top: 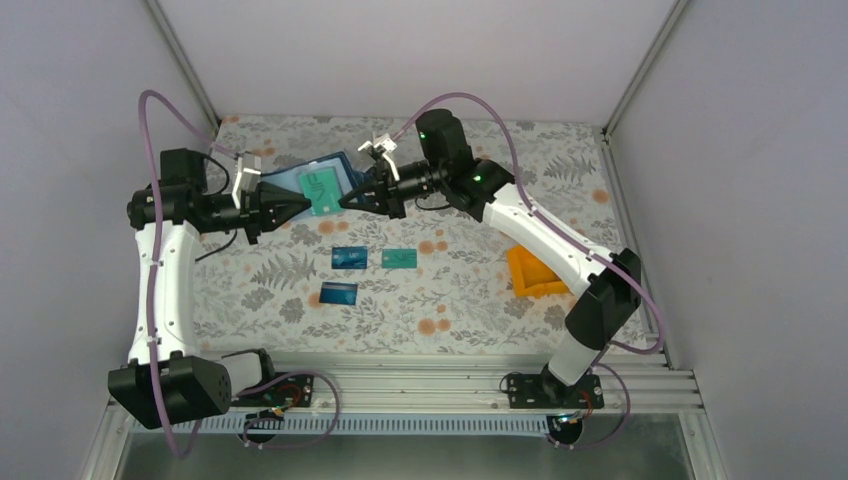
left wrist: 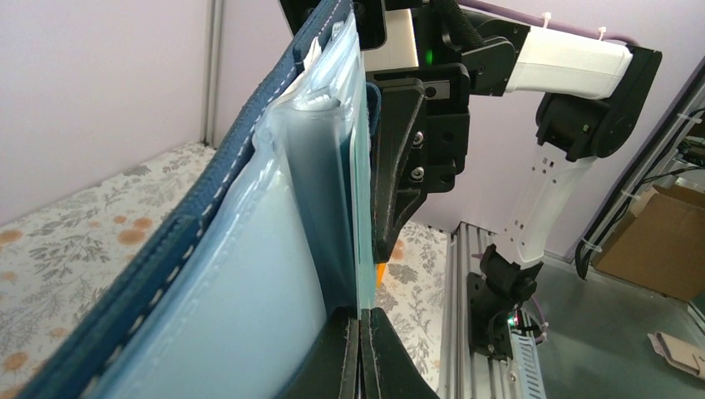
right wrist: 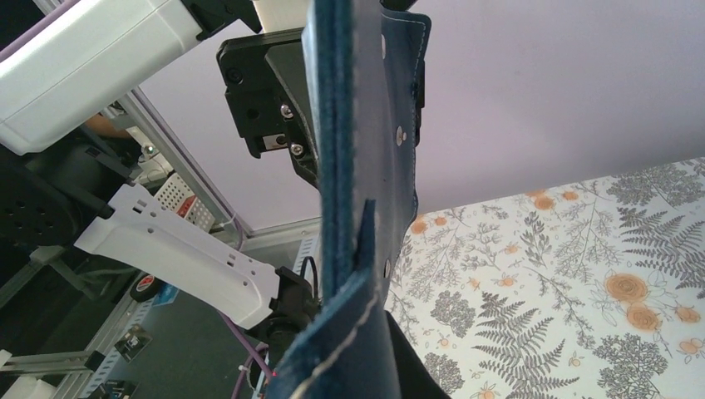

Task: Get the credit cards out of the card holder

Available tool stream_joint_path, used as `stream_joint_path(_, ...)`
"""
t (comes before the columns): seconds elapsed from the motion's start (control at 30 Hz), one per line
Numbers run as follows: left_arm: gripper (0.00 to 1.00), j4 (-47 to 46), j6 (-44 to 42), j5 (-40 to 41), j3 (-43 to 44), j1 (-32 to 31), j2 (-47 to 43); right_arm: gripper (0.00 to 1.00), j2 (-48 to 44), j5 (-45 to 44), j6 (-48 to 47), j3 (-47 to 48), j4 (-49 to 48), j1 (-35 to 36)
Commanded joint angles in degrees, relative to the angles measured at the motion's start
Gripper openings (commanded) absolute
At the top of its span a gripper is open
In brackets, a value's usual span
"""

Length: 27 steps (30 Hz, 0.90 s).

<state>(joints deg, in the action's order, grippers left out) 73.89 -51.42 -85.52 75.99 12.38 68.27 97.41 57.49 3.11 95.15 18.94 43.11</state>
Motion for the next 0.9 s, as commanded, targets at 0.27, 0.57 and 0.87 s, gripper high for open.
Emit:
stream_joint_path(0.27,0.02,0.3,-4.1,-4.1,0.7,2.2,-0.7,0.12,-4.7,0.0,-1.1,-2.0,1.9,-2.6)
stream_joint_path(0.57,0.02,0.8,-4.7,-4.4,0.3,2.3,-0.6,0.22,-4.4,1.0,-0.2,-2.1,0.8,-2.6)
stream_joint_path(0.87,0.02,1.0,-5.2,-4.8,0.0,2.3,-0.8,0.37,1.0,1.5,0.0,2.1,1.1,-0.8)
